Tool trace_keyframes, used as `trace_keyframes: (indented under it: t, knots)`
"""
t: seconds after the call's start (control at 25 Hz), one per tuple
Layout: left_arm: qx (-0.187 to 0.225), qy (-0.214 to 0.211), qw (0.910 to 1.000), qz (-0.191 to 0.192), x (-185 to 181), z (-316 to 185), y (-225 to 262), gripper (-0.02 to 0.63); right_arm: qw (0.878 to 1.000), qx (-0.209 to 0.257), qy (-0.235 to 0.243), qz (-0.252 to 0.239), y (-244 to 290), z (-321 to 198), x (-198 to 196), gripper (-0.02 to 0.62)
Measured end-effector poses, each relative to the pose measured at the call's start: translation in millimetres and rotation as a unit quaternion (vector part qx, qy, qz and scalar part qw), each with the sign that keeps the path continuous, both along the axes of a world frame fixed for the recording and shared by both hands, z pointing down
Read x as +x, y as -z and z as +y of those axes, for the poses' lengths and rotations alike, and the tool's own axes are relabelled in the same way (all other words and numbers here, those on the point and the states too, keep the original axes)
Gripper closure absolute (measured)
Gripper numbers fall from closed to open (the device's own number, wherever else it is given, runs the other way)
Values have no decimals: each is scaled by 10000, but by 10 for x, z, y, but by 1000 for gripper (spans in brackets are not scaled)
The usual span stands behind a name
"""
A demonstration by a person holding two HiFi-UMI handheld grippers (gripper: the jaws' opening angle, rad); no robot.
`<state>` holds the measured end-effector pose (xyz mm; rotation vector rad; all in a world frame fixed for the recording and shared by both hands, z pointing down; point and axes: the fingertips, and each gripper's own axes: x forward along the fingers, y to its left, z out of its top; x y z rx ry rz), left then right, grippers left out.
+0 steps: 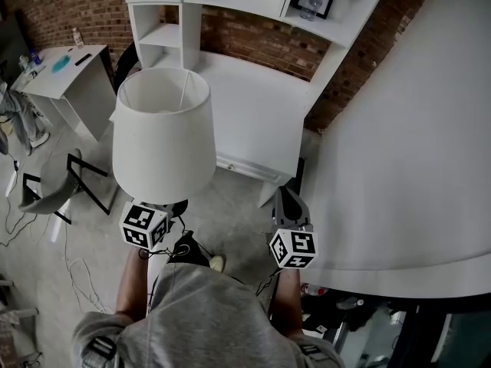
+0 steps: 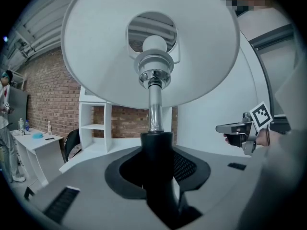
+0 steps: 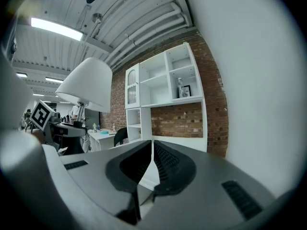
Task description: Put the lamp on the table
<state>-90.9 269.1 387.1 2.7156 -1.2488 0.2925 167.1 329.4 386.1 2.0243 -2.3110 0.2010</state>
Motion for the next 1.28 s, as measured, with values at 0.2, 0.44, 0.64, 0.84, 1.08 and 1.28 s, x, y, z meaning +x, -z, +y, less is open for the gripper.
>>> trace_keyframes:
  t: [0.2, 0.44, 0.64, 0.84, 1.08, 1.28]
  knots:
    - [-12, 8, 10000, 70, 66, -160, -29, 477, 10000, -43, -12, 67, -52, -118, 69, 565]
    - [40, -49, 10000, 63, 184, -500, -55, 477, 9999, -60, -92, 53, -61, -431, 217, 565]
    - [-61, -112, 9999, 71, 256, -922, -105, 477, 9999, -48, -132, 43, -86, -826, 274, 565]
    - [-84, -157, 9997, 141, 322, -1446, -101, 477, 9998, -76, -198, 16, -65, -1299, 353, 565]
    - [-75, -234, 9996, 163, 392, -1999, -53, 477, 9996, -129, -264, 32, -2, -1802, 423, 565]
    - [-118, -361, 9992, 83, 435, -2391, -110, 477, 9993, -178, -320, 59, 16, -2161, 426, 565]
